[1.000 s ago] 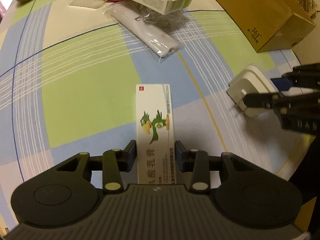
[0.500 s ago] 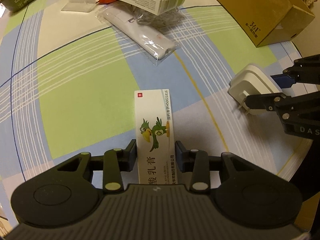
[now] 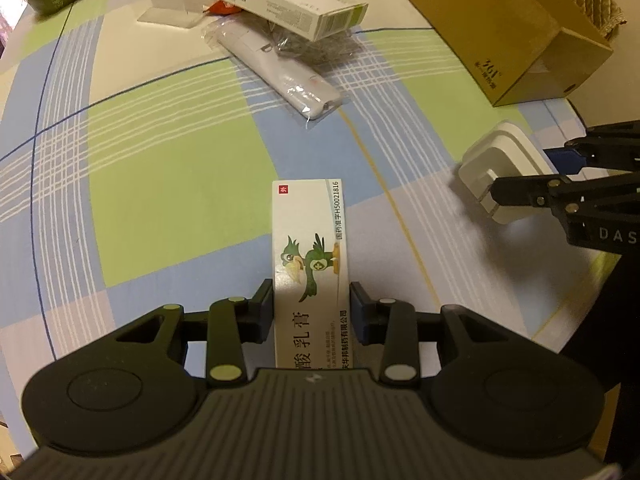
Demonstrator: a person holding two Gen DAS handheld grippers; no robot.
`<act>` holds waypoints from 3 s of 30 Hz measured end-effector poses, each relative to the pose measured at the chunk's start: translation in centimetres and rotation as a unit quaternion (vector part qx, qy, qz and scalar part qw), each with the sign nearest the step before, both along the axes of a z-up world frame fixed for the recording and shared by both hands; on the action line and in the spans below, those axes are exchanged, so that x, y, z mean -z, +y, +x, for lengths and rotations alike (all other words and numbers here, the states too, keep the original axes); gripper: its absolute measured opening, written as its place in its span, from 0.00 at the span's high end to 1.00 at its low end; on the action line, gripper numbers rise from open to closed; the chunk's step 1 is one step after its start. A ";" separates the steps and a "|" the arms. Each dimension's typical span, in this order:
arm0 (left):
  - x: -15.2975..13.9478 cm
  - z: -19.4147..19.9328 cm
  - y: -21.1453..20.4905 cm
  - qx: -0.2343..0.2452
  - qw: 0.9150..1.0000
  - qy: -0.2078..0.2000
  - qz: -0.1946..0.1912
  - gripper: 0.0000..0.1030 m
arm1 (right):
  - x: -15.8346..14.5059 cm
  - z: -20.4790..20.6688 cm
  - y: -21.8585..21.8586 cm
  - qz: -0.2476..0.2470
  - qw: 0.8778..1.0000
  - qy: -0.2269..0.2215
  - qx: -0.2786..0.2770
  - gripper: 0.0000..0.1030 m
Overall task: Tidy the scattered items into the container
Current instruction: 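Grasp the white plug charger with the right tool and lift it, then carry the ointment box and plug charger over the cardboard box, then open the left tool to drop the ointment box while the right tool releases the plug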
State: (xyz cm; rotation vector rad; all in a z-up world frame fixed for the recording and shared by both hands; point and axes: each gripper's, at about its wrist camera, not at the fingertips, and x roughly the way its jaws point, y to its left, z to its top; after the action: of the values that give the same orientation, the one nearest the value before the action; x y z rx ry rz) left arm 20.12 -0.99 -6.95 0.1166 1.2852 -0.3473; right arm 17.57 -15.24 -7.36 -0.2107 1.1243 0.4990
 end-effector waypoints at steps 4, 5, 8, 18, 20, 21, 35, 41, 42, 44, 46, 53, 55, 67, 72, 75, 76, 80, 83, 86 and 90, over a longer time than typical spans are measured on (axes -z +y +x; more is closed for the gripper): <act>-1.3 -0.6 -0.5 0.004 1.000 -0.010 0.002 0.68 | -1.0 -0.7 -0.6 0.004 1.000 -0.008 0.008 0.67; -1.7 -0.8 -0.7 0.006 1.000 -0.013 0.003 0.68 | -1.2 -0.9 -0.8 0.006 1.000 -0.010 0.010 0.67; -2.7 -1.4 -1.4 0.014 1.000 -0.021 0.006 0.68 | -2.0 -1.5 -1.7 0.011 1.000 -0.017 0.019 0.67; -5.7 -4.0 -4.5 0.039 0.998 -0.048 0.006 0.68 | -5.2 -3.5 -4.5 0.029 0.997 -0.049 0.046 0.67; -6.1 -4.6 -5.1 0.045 0.998 -0.052 0.007 0.68 | -5.7 -3.8 -5.1 0.032 0.997 -0.054 0.052 0.67; -6.3 -4.8 -5.4 0.048 0.997 -0.053 0.007 0.68 | -6.0 -4.0 -5.4 0.033 0.996 -0.056 0.054 0.67; -9.3 -4.0 -10.8 0.084 0.993 -0.084 0.004 0.68 | -9.1 -3.8 -10.7 0.058 0.989 -0.091 0.101 0.67; -11.8 -0.5 -15.1 0.107 0.988 -0.114 -0.012 0.68 | -11.8 -0.7 -14.0 0.057 0.983 -0.125 0.122 0.67; -12.3 0.2 -15.9 0.108 0.987 -0.119 -0.019 0.68 | -12.2 0.0 -14.5 0.056 0.982 -0.131 0.124 0.67; -13.1 1.5 -17.5 0.110 0.985 -0.125 -0.034 0.68 | -13.1 1.4 -15.5 0.054 0.980 -0.142 0.128 0.67; -13.9 2.9 -19.2 0.114 0.984 -0.132 -0.045 0.68 | -13.7 2.8 -16.4 0.052 0.978 -0.152 0.133 0.67; -15.0 7.7 -23.6 0.112 0.980 -0.143 -0.075 0.68 | -14.1 7.1 -18.9 0.054 0.974 -0.160 0.150 0.67; -15.1 8.9 -24.4 0.111 0.980 -0.145 -0.079 0.68 | -13.9 8.0 -19.1 0.051 0.974 -0.161 0.150 0.67; -12.9 12.9 -26.5 0.107 0.981 -0.136 -0.082 0.68 | -11.8 12.4 -20.4 0.047 0.976 -0.148 0.154 0.67; -11.9 14.1 -26.3 0.095 0.983 -0.134 -0.084 0.68 | -11.2 13.4 -20.7 0.049 0.975 -0.145 0.161 0.67; -11.2 14.7 -26.3 0.090 0.984 -0.130 -0.086 0.68 | -10.7 13.8 -20.9 0.050 0.975 -0.141 0.165 0.67; -11.0 14.8 -26.3 0.088 0.984 -0.128 -0.086 0.68 | -10.6 13.9 -21.0 0.050 0.975 -0.139 0.166 0.67; -10.3 15.0 -26.4 0.089 0.985 -0.124 -0.086 0.68 | -10.2 14.2 -21.3 0.050 0.975 -0.136 0.171 0.67; -9.8 15.1 -26.7 0.089 0.985 -0.126 -0.081 0.68 | -10.0 14.2 -21.4 0.050 0.974 -0.136 0.173 0.67; -9.5 15.3 -26.7 0.085 0.985 -0.126 -0.080 0.68 | -9.9 14.3 -21.4 0.049 0.974 -0.136 0.174 0.67; -9.3 15.5 -26.5 0.076 0.986 -0.130 -0.074 0.60 | -9.7 14.5 -21.5 0.048 0.974 -0.136 0.175 0.67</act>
State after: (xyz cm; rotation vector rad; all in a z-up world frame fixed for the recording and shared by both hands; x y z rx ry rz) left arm 35.67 -27.46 2.38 0.1308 0.9922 -0.5394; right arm 32.02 -36.72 2.38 0.0080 0.8434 0.2008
